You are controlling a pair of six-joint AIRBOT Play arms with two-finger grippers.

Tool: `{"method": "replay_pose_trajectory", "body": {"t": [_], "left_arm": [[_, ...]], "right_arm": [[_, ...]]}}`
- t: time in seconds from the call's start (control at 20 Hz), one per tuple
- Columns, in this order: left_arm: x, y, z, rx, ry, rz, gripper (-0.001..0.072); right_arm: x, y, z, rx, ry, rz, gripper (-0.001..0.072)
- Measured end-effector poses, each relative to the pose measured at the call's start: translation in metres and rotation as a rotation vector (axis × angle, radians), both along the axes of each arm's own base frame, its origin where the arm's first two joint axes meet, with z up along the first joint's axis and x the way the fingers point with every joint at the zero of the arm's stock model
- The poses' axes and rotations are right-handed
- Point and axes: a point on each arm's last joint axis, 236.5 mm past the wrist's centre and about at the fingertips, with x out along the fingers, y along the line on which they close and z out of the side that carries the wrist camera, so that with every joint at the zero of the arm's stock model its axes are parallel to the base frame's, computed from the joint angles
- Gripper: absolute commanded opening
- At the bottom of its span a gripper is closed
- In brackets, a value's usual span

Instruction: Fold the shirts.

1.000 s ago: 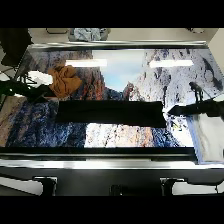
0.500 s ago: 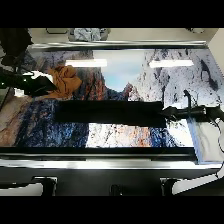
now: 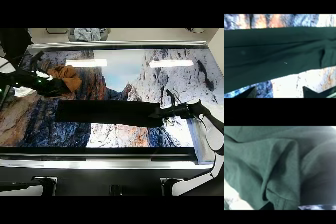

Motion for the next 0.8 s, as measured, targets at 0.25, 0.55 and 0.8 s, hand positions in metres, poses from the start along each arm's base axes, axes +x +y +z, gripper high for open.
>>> {"method": "replay_pose_trajectory", "body": {"t": [0.25, 0.55, 0.8], "left_arm": [[-0.003, -0.067, -0.044, -0.028, -0.010, -0.083, 0.0038], [-0.021, -0.199, -0.108, -0.207, 0.057, -0.135, 0.0037], [-0.030, -0.281, -0.130, -0.349, 0.114, -0.113, 0.0036]], "right_arm": [[0.006, 0.004, 0.069, -0.039, -0.106, -0.023, 0.0044], [-0.027, 0.006, 0.170, -0.114, -0.213, -0.048, 0.0044], [-0.074, 0.008, 0.231, -0.189, -0.275, -0.068, 0.0045]]}}
